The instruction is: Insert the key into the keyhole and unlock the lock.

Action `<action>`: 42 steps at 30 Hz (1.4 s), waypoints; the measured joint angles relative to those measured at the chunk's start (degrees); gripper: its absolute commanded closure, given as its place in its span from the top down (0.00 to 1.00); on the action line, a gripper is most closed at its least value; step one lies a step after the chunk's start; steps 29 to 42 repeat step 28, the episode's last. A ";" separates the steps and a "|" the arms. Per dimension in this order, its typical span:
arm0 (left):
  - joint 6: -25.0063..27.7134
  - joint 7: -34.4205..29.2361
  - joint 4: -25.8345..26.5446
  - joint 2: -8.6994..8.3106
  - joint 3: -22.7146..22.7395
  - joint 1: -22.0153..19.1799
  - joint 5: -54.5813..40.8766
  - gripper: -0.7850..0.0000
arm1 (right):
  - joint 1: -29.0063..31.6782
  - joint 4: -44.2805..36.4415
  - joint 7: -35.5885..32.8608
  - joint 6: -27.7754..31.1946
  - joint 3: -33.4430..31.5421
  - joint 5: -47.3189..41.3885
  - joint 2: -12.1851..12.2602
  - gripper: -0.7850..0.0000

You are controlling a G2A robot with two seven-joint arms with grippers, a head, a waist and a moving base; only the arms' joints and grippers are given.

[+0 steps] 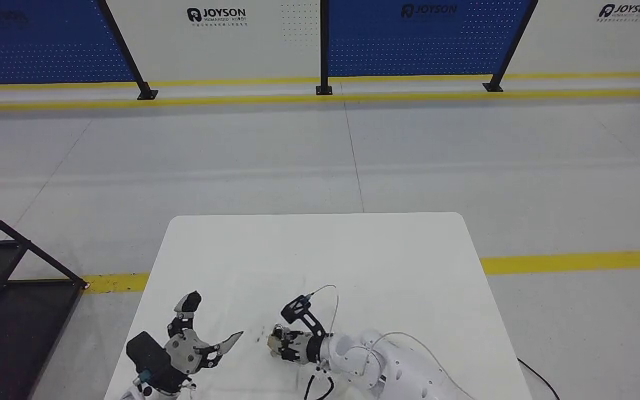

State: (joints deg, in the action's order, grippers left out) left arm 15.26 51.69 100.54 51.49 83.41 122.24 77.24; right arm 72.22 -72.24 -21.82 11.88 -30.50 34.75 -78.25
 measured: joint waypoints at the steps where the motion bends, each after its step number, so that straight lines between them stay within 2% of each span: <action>1: 0.19 0.03 -0.14 0.05 -0.14 -0.18 0.04 1.00 | -0.26 0.30 0.04 -0.31 0.29 0.06 -0.24 1.00; 8: 0.83 0.46 -1.20 0.48 -1.06 -1.23 0.30 1.00 | 0.03 -0.99 2.35 -1.06 0.42 3.19 -0.45 1.00; 17: 0.92 1.06 -1.27 0.85 -0.33 -1.10 -0.25 1.00 | 5.71 -12.61 2.61 -5.00 -4.29 12.85 2.98 1.00; 22: 1.27 1.36 -1.13 1.03 0.25 -0.77 -0.72 1.00 | 14.36 -24.46 6.02 -5.36 -11.32 22.26 7.01 1.00; 27: 1.53 2.30 -0.96 1.22 0.18 -0.91 -1.79 1.00 | 27.58 -38.69 12.88 -1.56 -22.22 27.72 11.18 1.00; 28: 1.53 2.29 -0.96 1.22 0.18 -0.91 -1.77 1.00 | 29.12 -39.61 13.47 -1.28 -23.20 27.83 11.35 1.00; 42: 1.53 2.29 -0.96 1.22 0.18 -0.91 -1.77 1.00 | 29.12 -39.61 13.47 -1.28 -23.20 27.83 11.35 1.00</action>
